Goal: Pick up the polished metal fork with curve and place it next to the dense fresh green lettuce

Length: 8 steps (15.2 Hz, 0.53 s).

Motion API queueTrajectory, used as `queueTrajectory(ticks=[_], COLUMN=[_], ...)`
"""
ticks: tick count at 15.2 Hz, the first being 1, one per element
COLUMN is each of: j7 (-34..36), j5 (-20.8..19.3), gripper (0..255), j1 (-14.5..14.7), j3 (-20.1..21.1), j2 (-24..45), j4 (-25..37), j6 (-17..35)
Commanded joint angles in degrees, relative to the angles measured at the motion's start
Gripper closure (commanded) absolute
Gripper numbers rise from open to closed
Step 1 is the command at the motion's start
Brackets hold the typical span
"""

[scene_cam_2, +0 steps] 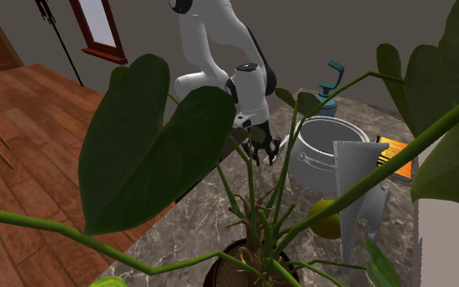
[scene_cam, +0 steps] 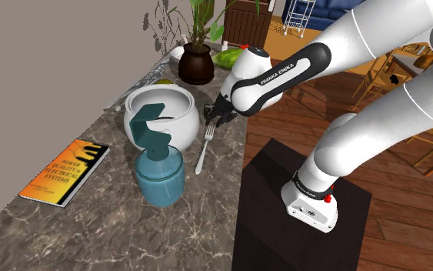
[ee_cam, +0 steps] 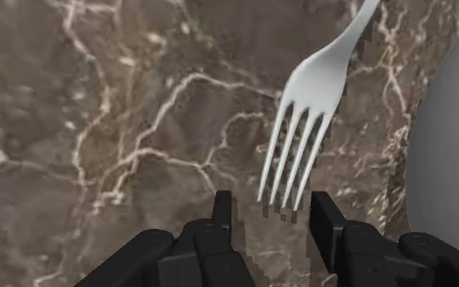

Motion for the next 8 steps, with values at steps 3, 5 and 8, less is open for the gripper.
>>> queueTrajectory(ticks=[3,5,8], j7=[-0.1,-0.2,1.2], j5=[0.2,0.2,-1.1], gripper=[255,255,255], j1=[0.3,0.3,-0.6], j3=[0.1,-0.1,0.8], j2=[0.6,0.3,1.3], j4=[-0.7,-0.8,1.9], j6=[-0.8,-0.9,-2.6])
